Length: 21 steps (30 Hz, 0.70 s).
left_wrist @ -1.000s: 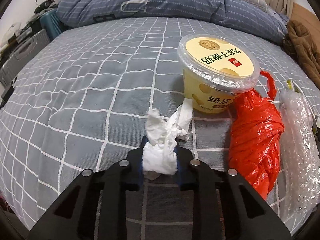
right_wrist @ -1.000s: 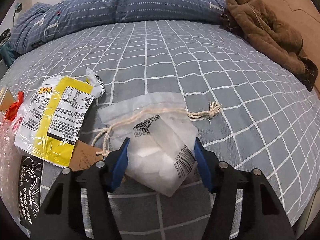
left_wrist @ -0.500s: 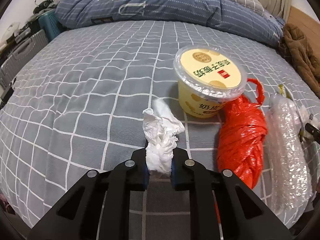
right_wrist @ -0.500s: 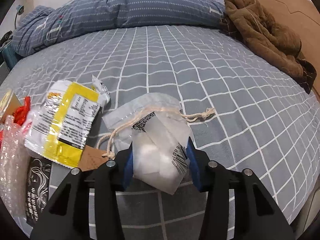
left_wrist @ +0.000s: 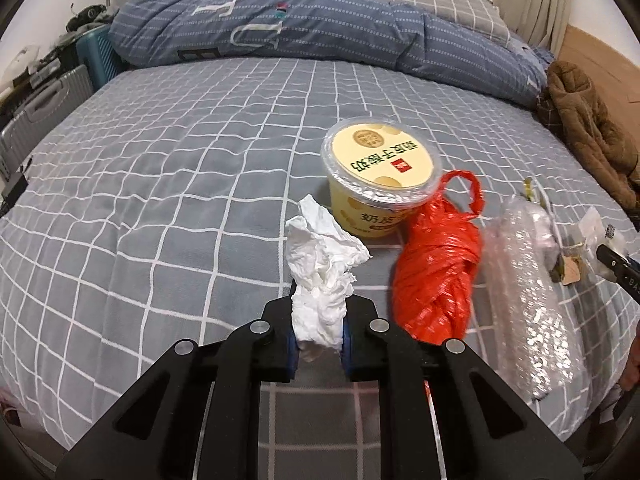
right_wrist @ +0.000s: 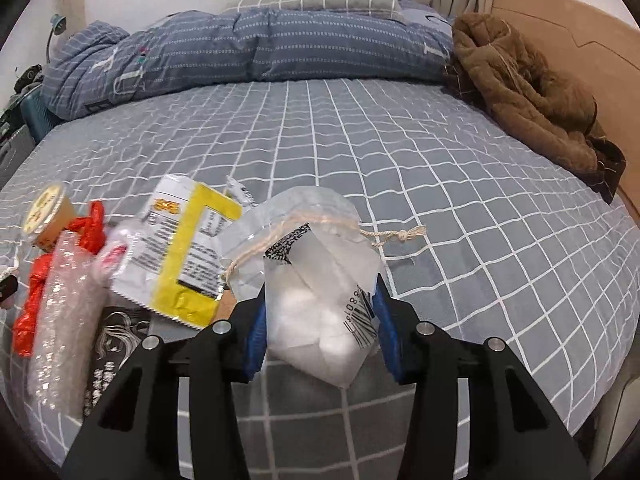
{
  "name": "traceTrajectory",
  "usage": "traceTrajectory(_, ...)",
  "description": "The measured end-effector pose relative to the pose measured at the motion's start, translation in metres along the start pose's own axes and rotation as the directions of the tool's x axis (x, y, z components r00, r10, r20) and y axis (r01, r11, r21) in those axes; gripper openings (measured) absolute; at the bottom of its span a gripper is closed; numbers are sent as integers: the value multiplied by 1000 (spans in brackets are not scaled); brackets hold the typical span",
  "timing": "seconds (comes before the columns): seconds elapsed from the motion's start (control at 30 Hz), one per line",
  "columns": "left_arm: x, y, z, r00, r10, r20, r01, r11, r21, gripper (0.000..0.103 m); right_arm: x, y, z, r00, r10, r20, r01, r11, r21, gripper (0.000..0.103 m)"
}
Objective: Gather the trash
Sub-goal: 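Lift the tissue and pouch and carry them over the trash bin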
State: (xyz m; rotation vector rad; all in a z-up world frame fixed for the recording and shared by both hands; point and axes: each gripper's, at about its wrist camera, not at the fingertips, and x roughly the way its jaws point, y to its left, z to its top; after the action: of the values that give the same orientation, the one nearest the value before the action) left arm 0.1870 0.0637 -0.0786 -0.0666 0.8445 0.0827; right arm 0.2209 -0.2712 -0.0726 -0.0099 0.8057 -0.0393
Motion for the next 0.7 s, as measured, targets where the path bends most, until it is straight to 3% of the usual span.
traceTrajectory(0.7, -47, -17, -33, 998, -45, 33, 44, 999, 26, 14, -74, 32, -25, 995, 50, 85, -46, 998, -42, 44)
